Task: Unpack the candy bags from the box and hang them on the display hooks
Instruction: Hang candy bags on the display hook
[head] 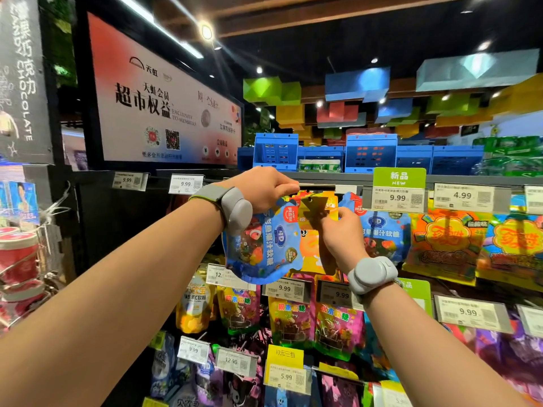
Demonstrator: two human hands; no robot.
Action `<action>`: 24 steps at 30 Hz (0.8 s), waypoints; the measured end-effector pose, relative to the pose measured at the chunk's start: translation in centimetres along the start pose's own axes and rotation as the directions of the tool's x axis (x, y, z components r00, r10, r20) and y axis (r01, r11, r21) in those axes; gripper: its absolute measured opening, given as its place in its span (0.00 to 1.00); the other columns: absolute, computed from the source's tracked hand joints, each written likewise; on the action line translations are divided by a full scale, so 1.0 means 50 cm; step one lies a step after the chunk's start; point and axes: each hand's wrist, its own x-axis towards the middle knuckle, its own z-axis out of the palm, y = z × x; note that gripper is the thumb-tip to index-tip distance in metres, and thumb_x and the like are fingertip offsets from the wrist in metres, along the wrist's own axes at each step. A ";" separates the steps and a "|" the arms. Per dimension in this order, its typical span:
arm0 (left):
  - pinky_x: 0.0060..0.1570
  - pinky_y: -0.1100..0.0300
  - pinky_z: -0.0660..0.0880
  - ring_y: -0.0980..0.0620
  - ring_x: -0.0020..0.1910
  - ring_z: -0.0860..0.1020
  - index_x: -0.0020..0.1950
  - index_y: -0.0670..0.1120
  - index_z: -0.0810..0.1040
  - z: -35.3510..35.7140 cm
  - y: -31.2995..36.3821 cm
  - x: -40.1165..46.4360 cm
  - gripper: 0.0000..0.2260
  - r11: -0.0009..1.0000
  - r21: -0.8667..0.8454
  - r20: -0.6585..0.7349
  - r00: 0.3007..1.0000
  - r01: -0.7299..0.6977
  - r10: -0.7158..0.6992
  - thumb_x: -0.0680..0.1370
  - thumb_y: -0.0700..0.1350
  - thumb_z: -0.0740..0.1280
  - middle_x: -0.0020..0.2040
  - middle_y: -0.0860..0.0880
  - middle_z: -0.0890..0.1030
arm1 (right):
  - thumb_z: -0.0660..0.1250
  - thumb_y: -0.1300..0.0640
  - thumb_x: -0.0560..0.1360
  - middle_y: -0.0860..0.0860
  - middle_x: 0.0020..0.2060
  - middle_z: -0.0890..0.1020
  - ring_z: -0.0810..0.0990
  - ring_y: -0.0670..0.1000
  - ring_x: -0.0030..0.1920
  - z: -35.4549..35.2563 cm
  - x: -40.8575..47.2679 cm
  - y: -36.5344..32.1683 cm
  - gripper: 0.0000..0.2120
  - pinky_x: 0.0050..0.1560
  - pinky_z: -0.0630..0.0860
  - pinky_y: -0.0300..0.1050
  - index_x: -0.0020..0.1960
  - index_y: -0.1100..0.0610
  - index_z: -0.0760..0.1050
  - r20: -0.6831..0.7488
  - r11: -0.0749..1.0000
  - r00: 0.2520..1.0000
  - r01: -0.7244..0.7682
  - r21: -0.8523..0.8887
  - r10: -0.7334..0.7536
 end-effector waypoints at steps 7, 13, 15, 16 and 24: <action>0.65 0.57 0.70 0.53 0.65 0.74 0.69 0.52 0.75 0.001 0.003 -0.002 0.19 1.000 0.019 0.000 1.000 0.013 -0.013 0.83 0.56 0.57 0.68 0.55 0.76 | 0.61 0.59 0.79 0.52 0.32 0.70 0.67 0.53 0.31 0.011 0.052 0.022 0.11 0.30 0.62 0.44 0.39 0.53 0.66 -0.004 0.986 0.997 -0.080 -0.149 0.080; 0.66 0.54 0.71 0.52 0.65 0.75 0.69 0.52 0.75 0.003 0.002 0.000 0.19 0.999 0.037 0.014 1.000 0.017 -0.017 0.83 0.57 0.57 0.67 0.54 0.77 | 0.64 0.48 0.80 0.57 0.48 0.74 0.72 0.54 0.46 0.022 0.102 0.039 0.10 0.46 0.68 0.46 0.52 0.54 0.70 0.027 0.961 0.987 -0.151 -0.232 0.161; 0.66 0.52 0.71 0.52 0.64 0.75 0.69 0.52 0.76 0.004 0.002 -0.002 0.19 0.999 0.036 0.017 1.000 0.024 -0.024 0.83 0.57 0.57 0.68 0.54 0.76 | 0.65 0.49 0.80 0.60 0.45 0.76 0.72 0.55 0.43 0.025 0.110 0.043 0.13 0.44 0.68 0.47 0.46 0.58 0.71 0.014 0.961 0.987 -0.150 -0.231 0.158; 0.66 0.52 0.71 0.52 0.64 0.75 0.69 0.52 0.76 0.004 0.004 -0.004 0.19 0.999 0.035 0.016 1.000 0.025 -0.025 0.83 0.57 0.56 0.68 0.55 0.76 | 0.65 0.50 0.80 0.60 0.41 0.74 0.71 0.55 0.42 0.026 0.113 0.044 0.15 0.43 0.67 0.47 0.42 0.59 0.69 0.004 0.959 0.987 -0.153 -0.238 0.159; 0.66 0.52 0.71 0.52 0.65 0.75 0.69 0.52 0.75 0.002 0.011 -0.008 0.19 0.999 0.039 0.010 1.000 0.015 -0.015 0.83 0.57 0.56 0.69 0.56 0.74 | 0.67 0.50 0.78 0.53 0.30 0.65 0.66 0.55 0.38 0.031 0.108 0.047 0.22 0.38 0.63 0.47 0.32 0.55 0.60 -0.063 0.956 0.982 -0.187 -0.228 0.177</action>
